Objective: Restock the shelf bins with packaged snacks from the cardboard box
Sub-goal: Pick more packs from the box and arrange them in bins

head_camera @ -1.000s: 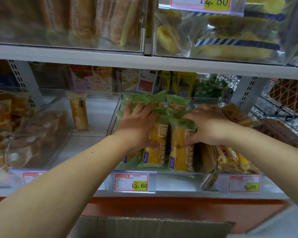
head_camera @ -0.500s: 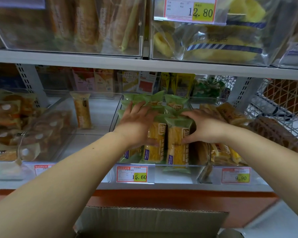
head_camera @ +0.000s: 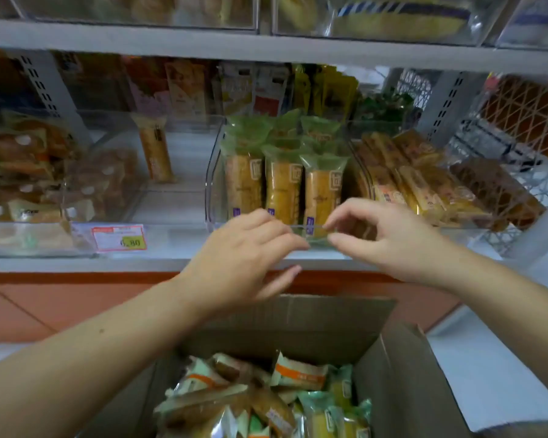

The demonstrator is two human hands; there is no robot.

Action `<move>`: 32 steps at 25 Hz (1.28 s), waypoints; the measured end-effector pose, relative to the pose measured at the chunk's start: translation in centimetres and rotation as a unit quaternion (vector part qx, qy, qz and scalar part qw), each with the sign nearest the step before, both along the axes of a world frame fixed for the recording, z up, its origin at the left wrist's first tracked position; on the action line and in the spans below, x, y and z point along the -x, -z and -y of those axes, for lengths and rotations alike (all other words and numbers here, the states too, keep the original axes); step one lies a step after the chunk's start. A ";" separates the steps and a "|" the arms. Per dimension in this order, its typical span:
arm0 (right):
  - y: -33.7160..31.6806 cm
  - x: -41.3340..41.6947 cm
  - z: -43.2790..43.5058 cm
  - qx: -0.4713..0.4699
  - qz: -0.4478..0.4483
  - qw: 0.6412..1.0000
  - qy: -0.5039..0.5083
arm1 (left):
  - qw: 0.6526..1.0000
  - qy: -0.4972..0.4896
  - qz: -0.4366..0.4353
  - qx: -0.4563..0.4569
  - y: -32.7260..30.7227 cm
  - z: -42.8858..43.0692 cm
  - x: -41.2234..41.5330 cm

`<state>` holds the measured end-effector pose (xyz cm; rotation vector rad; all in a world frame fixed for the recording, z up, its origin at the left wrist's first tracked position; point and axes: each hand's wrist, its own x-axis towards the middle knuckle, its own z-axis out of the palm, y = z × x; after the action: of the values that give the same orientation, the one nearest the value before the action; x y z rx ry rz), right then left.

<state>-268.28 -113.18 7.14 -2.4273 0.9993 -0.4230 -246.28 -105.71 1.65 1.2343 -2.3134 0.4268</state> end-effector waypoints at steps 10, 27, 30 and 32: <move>27.3 1.5 -3.2 -0.207 -0.487 0.849 0.005 | 0.862 -0.123 0.012 -0.492 18.9 -7.2 2.5; 28.3 4.1 -6.4 -0.197 -0.402 0.894 -0.006 | 0.853 -0.152 -0.076 -0.494 19.4 -8.0 4.0; 23.4 3.5 -5.9 -0.142 -0.382 0.913 -0.017 | 0.836 -0.141 -0.103 -0.520 18.6 -7.7 5.7; 20.1 3.3 -6.0 -0.117 -0.349 0.930 -0.017 | 0.827 -0.127 -0.151 -0.527 18.0 -7.4 6.6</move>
<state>-271.55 -107.18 -12.93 -2.3924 1.1899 0.5919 -252.92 -98.31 -16.37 1.8972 -2.0712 -1.0650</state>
